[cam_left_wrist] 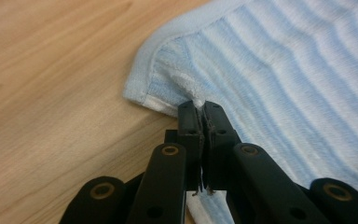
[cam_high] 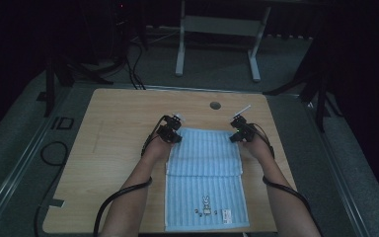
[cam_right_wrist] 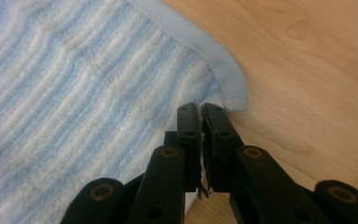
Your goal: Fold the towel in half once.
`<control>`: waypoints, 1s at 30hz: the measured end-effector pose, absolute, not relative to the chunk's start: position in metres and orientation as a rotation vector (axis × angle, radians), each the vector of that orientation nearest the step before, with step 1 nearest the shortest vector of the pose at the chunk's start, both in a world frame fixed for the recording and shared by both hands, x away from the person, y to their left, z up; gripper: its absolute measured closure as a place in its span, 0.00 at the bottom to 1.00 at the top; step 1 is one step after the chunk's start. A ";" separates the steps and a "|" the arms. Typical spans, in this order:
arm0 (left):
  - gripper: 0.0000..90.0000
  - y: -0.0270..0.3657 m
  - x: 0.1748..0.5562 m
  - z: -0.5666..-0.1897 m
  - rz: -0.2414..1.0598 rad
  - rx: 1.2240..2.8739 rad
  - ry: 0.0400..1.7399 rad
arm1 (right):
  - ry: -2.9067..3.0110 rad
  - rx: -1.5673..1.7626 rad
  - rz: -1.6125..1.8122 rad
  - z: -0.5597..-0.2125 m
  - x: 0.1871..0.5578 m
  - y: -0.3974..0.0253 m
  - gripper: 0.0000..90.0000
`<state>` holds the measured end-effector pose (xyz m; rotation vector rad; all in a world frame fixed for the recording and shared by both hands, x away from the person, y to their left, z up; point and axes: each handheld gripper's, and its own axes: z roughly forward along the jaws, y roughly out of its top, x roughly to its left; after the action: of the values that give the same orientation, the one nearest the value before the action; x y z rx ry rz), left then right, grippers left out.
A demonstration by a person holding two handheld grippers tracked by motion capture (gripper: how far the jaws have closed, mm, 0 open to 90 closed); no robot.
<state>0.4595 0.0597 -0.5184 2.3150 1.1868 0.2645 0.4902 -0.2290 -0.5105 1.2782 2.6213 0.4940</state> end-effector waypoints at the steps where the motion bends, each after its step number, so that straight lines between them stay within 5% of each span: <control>1: 0.97 0.063 0.459 -0.513 0.260 2.296 1.185 | 2.611 1.276 0.508 -0.506 0.490 -0.230 0.95; 21: 0.97 0.096 0.423 -0.377 0.506 2.072 1.019 | 2.366 1.042 0.823 -0.358 0.468 -0.235 0.96; 30: 0.96 0.102 0.373 -0.404 0.399 2.123 0.935 | 2.366 0.928 0.925 -0.370 0.411 -0.245 0.96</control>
<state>0.3728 0.1017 -0.4043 2.1228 0.9348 0.3989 0.4108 -0.2446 -0.3697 0.9282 2.3661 0.9247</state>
